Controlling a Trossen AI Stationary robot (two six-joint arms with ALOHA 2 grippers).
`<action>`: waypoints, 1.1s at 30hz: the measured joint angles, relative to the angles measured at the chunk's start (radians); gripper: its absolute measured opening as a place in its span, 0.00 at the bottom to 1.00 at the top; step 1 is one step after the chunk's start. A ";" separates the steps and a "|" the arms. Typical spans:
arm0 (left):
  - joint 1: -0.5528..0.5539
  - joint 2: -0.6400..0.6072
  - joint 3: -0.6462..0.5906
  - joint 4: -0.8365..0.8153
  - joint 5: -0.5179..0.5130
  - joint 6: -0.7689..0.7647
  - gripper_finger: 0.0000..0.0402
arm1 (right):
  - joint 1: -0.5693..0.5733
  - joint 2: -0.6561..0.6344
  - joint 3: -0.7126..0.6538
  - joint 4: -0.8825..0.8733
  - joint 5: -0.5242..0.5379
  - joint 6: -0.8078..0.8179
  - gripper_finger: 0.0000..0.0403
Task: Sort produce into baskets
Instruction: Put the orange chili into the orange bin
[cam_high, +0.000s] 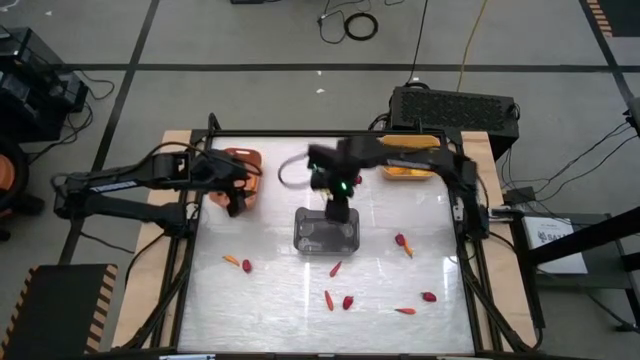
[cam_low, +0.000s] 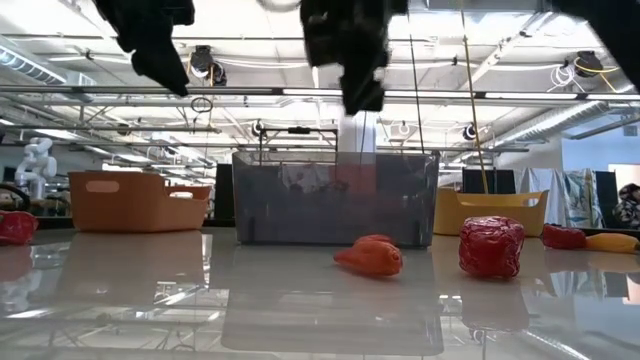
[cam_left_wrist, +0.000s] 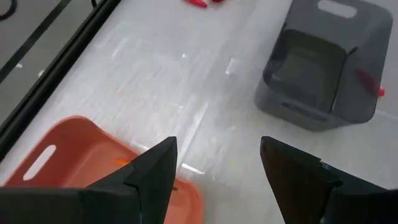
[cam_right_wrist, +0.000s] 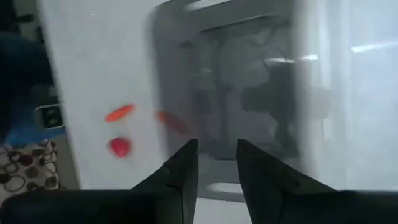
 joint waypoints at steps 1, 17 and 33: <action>-0.002 0.006 0.000 0.001 0.000 0.003 0.60 | 0.030 -0.038 -0.060 0.044 -0.002 0.027 0.25; -0.168 0.152 0.000 0.425 0.270 0.341 0.60 | 0.532 -0.401 -0.791 0.743 0.224 0.825 0.24; -0.426 0.608 0.211 0.777 0.264 0.282 0.60 | 0.959 -0.408 -0.823 0.751 0.543 1.069 0.24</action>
